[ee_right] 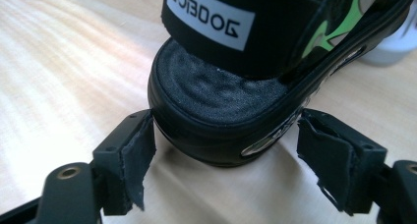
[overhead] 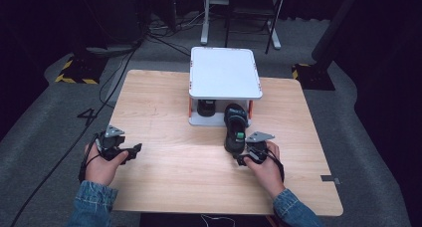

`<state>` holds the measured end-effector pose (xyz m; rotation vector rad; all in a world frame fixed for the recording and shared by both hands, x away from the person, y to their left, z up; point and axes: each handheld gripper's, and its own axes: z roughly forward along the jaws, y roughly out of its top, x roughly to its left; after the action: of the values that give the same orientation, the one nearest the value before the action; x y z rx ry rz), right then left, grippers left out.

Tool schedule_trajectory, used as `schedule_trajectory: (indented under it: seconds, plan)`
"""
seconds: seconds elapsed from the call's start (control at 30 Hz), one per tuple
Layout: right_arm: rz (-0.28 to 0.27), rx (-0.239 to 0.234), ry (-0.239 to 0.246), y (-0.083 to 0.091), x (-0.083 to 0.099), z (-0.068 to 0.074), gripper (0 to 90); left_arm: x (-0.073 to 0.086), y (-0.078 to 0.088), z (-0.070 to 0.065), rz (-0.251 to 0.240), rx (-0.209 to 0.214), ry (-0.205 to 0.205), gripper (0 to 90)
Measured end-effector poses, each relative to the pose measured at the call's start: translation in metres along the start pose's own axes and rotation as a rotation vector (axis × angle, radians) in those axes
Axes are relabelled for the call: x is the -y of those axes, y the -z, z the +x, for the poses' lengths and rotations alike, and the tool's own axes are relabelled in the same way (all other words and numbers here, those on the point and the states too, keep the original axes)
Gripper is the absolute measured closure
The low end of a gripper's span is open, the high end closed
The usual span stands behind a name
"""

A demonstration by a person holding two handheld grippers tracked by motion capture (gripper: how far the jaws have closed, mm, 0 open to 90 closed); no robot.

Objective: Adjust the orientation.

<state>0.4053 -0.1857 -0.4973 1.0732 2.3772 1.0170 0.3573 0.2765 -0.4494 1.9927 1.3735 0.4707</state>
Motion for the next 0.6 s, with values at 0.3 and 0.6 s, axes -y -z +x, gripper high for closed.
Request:
schedule_trajectory:
  seconds: [0.3,0.6]
  plan:
    - [-0.050,-0.004,-0.006,-0.014,-0.021,-0.016,28.0,0.004,0.002,0.004,0.007,-0.006,0.012,28.9]
    - [-0.083,-0.010,-0.023,-0.027,-0.045,-0.032,34.6,0.005,0.004,0.004,0.002,-0.006,0.010,28.4]
